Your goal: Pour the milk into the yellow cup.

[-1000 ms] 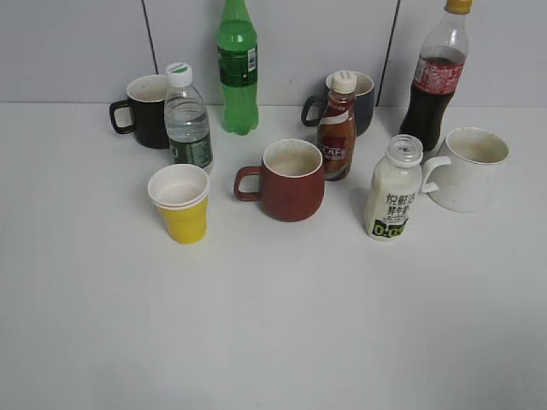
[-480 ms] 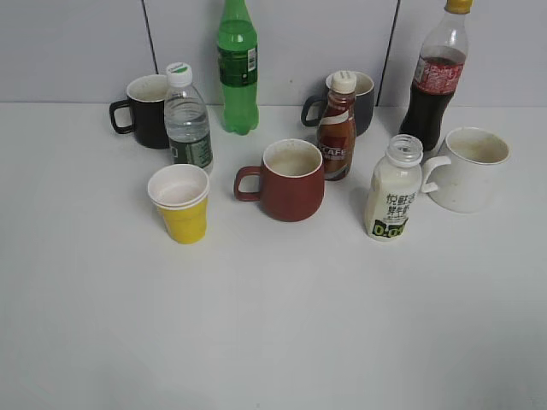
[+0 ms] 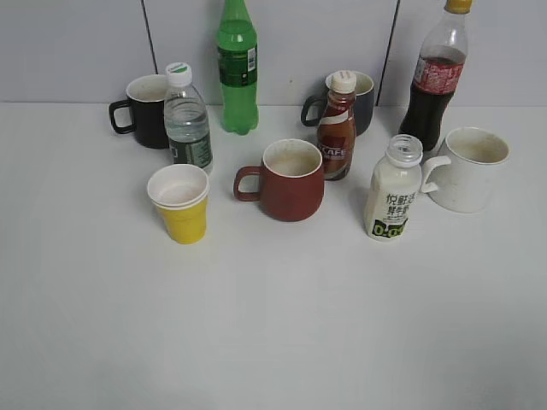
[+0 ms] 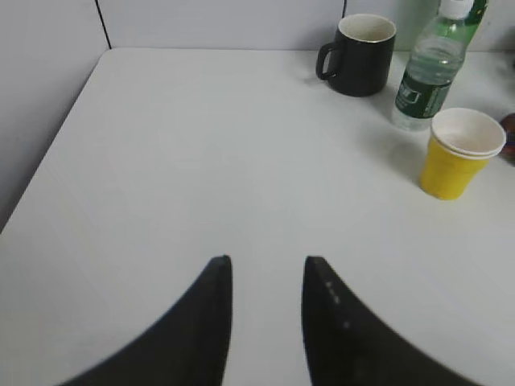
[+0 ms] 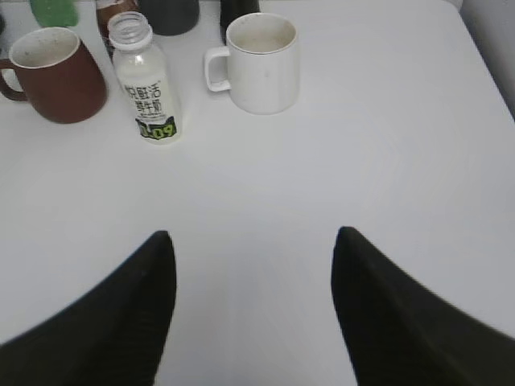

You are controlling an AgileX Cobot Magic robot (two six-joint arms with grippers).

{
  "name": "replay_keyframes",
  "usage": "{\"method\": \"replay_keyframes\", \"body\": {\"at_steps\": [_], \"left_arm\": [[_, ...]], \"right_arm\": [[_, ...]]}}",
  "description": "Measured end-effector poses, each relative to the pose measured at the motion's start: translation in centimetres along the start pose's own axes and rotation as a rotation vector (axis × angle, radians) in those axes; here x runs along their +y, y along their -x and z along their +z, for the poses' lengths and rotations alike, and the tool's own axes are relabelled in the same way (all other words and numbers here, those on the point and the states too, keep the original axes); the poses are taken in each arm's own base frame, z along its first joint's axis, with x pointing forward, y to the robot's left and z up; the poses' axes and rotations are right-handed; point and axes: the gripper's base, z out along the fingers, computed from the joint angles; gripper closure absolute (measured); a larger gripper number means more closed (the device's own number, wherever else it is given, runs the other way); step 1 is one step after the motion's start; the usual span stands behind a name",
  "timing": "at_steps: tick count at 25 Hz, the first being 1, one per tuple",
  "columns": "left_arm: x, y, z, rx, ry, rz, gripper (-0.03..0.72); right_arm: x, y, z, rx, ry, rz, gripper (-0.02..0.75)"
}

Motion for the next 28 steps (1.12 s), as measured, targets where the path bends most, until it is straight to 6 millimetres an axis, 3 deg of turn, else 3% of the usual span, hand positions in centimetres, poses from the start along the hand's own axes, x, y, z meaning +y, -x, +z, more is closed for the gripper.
{"method": "replay_keyframes", "body": {"at_steps": [2, 6, 10, 15, 17, 18, 19, 22, 23, 24, 28], "left_arm": [[-0.1, 0.3, -0.2, -0.024, -0.011, -0.002, 0.456], [-0.3, 2.9, -1.1, -0.284, -0.061, -0.001, 0.456], [-0.6, 4.3, 0.4, -0.420, -0.086, 0.004, 0.456], [-1.6, 5.3, 6.6, -0.478, -0.130, -0.027, 0.448], [-1.9, 6.0, 8.5, -0.490, -0.132, -0.022, 0.448], [-1.9, 6.0, 8.5, -0.490, -0.132, -0.022, 0.448], [-2.2, 7.0, 10.8, -0.530, -0.140, -0.026, 0.448], [-2.6, 7.5, 13.9, -0.537, -0.148, -0.011, 0.448], [-2.7, 7.4, 14.8, -0.519, -0.150, 0.000, 0.448], [-3.1, 7.0, 17.2, -0.474, -0.158, 0.021, 0.447], [-3.6, 5.3, 21.4, -0.372, -0.191, 0.001, 0.442]], "right_arm": [[0.2, 0.2, -0.1, -0.014, 0.020, 0.011, 0.278], [0.4, 2.0, 0.0, -0.129, 0.043, 0.030, 0.278], [0.3, 3.9, 2.0, -0.195, 0.042, 0.018, 0.278], [0.3, 6.0, 5.6, -0.280, 0.065, 0.032, 0.279], [0.4, 6.9, 7.1, -0.297, 0.079, 0.036, 0.279], [0.4, 7.2, 7.9, -0.293, 0.082, 0.038, 0.279], [0.5, 7.5, 8.6, -0.302, 0.087, 0.038, 0.279], [0.9, 8.3, 11.0, -0.301, 0.105, 0.034, 0.279], [1.2, 8.4, 11.9, -0.297, 0.112, 0.032, 0.279], [1.4, 8.5, 12.9, -0.290, 0.119, 0.035, 0.279], [2.5, 8.2, 17.0, -0.240, 0.137, 0.017, 0.278]]}}
